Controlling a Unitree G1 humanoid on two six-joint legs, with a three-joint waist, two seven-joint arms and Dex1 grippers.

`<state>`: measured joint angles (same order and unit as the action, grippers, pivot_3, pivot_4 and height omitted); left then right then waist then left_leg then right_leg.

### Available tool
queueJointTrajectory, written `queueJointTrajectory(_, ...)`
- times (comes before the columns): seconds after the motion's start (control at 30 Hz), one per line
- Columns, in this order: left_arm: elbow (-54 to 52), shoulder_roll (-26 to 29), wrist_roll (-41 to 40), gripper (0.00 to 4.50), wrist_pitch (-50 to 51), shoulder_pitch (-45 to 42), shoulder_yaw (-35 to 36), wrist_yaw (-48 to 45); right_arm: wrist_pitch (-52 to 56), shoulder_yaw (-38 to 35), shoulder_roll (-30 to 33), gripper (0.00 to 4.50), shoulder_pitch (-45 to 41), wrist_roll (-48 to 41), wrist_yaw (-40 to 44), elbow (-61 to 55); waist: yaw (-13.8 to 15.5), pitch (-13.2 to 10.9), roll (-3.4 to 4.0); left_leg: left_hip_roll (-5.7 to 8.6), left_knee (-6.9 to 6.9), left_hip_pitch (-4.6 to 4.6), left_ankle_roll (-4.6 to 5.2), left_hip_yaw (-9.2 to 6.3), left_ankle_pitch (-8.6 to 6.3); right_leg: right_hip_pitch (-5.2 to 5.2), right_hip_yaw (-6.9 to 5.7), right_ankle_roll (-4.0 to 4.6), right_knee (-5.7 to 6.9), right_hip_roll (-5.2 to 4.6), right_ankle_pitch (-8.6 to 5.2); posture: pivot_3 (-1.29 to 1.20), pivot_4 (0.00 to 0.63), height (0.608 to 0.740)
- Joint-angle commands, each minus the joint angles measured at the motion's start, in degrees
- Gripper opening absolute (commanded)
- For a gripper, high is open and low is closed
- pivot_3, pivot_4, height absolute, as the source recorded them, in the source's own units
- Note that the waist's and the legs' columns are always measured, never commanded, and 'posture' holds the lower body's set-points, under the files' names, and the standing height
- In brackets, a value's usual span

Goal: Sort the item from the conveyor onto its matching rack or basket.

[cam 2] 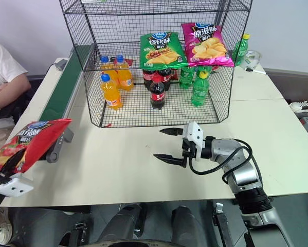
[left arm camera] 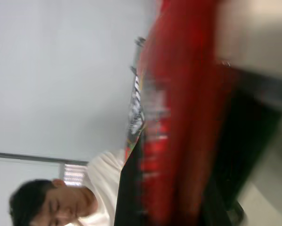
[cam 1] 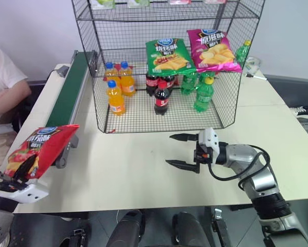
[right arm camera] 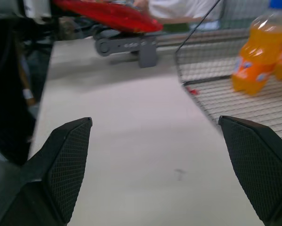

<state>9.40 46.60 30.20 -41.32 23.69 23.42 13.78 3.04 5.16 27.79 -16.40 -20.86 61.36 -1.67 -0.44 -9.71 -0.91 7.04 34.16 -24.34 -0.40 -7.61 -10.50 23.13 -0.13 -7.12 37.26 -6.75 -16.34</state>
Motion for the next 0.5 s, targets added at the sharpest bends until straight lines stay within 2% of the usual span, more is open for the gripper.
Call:
queueJointTrajectory(0.03, -9.9, 0.0, -2.0, 0.01, 2.5, -2.0, 2.7, -2.7, -5.4, -4.1, -2.6, 4.50, -1.5, 1.1, -5.9, 1.0, 0.0, 0.0, 0.01, 0.00, 0.00, 0.01, 0.00, 0.00, 0.00, 0.00, 0.00, 0.00, 0.00, 0.00, 0.00, 0.00, 0.150, 0.740)
queueJointTrajectory(0.13, -17.0, 0.2, -2.4, 0.01, 5.4, -7.5, 1.1, -6.5, -8.9, -6.9, -5.8, 4.50, -1.4, 2.3, -12.5, 1.7, 0.1, 0.0, 0.01, 0.00, 0.00, 0.01, 0.00, -0.01, 0.02, 0.00, -0.01, 0.00, 0.04, 0.03, 0.00, 0.00, 0.150, 0.740)
queueJointTrajectory(0.27, -21.6, -0.1, -4.5, 0.01, 8.9, -19.5, -4.1, -12.0, -13.5, -8.1, -8.4, 4.50, -1.9, 5.6, -19.1, 1.7, -0.1, 0.0, 0.02, 0.03, 0.00, 0.03, 0.05, 0.01, 0.10, 0.01, 0.00, -0.01, 0.12, 0.10, 0.01, 0.00, 0.150, 0.740)
queueJointTrajectory(0.5, -14.4, -4.0, -1.2, 0.01, 11.1, -41.6, -15.5, -14.8, -15.6, -8.2, -11.7, 4.50, -2.3, 8.6, -27.7, 1.0, -0.3, 0.0, 0.04, 0.06, -0.02, 0.10, -0.03, 0.02, 0.21, -0.08, 0.05, -0.02, 0.45, 0.21, 0.03, 0.00, 0.150, 0.740)
